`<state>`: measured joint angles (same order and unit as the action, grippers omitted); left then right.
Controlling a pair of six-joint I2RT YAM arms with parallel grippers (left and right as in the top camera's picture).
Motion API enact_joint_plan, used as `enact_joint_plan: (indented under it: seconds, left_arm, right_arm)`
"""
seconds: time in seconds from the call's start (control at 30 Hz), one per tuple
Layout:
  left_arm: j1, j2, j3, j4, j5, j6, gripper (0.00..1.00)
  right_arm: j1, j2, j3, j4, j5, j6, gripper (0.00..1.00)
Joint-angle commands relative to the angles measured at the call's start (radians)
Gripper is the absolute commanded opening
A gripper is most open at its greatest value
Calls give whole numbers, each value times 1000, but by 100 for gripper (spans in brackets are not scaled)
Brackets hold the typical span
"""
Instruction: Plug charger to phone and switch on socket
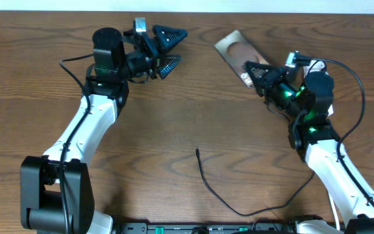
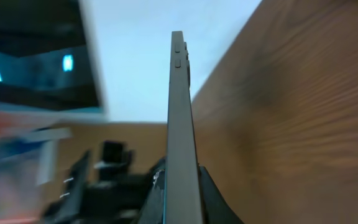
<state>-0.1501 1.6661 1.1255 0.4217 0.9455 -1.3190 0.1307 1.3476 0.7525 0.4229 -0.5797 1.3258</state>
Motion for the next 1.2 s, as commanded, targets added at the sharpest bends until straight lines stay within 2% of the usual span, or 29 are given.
enact_joint_plan:
  seconds: [0.0,0.1,0.23,0.47,0.8,0.87,1.0,1.1,1.17]
  left_arm:
    - [1,-23,29,14,66,-52,95]
    - [-2,-23,29,14,68,-97,95]
    - [-20,-23,29,16,54,-158,95]
    - [-44,-23,29,86,22,-161,95]
    - [-65,-23,29,89,-58,-152,95]
    - [-77,-23,29,89,-75,-152,91]
    - [-100,-22,29,89,-120,-103,77]
    - [-109,-22,29,89,-128,-103,77]
    - [-109,-22,29,89,-130,-103,72]
  right_arm:
    - [41,-6,21,92,-67,182,1]
    - [89,-6,21,192,-44,224,1]
    - [138,-6,21,210,10,267,1]
    - [205,-6,21,210,65,301,2]
    - [258,-6,21,201,132,385,2]
    - [269,-6,21,186,145,423,2]
    - [290,-6,21,161,181,484,2]
    - [294,-6,21,161,187,484,2]
    - [294,-6,21,161,187,484,2]
